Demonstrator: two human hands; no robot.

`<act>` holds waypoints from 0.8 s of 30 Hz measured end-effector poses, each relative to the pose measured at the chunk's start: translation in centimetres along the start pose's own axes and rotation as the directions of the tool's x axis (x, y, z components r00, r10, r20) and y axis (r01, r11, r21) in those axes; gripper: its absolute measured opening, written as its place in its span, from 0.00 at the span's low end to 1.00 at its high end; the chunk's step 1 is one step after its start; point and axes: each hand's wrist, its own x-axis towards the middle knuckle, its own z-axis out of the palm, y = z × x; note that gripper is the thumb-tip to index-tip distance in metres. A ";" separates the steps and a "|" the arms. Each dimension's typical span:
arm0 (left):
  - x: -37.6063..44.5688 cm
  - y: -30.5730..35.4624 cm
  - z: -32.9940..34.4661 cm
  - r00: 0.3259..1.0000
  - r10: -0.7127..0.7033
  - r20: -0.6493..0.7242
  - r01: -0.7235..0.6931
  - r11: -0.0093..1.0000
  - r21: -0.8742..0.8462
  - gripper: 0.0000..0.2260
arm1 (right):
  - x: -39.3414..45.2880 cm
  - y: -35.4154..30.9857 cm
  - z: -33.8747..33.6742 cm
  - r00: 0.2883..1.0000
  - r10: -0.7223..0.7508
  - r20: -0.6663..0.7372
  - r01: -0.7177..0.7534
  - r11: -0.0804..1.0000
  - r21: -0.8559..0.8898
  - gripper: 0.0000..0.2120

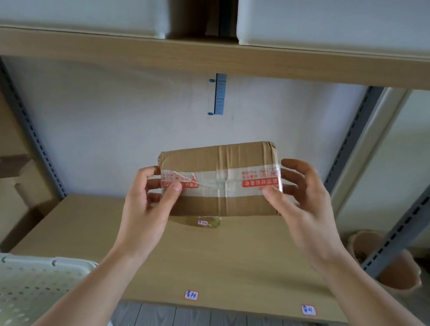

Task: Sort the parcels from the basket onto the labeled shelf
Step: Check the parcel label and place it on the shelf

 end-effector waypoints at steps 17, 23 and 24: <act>-3.8 2.7 4.9 0.844 -0.122 0.522 0.267 0.940 -0.213 0.17 | -1.9 -0.4 0.5 0.983 0.168 0.079 -0.184 0.936 0.300 0.17; -3.2 2.3 3.9 0.918 -0.087 0.388 0.180 0.961 -0.210 0.19 | -1.1 -0.1 1.9 0.977 0.179 0.113 -0.206 0.930 0.304 0.15; -3.2 2.1 3.8 0.922 -0.077 0.380 0.170 0.961 -0.217 0.17 | -1.0 -0.1 2.0 0.976 0.184 0.116 -0.210 0.937 0.280 0.15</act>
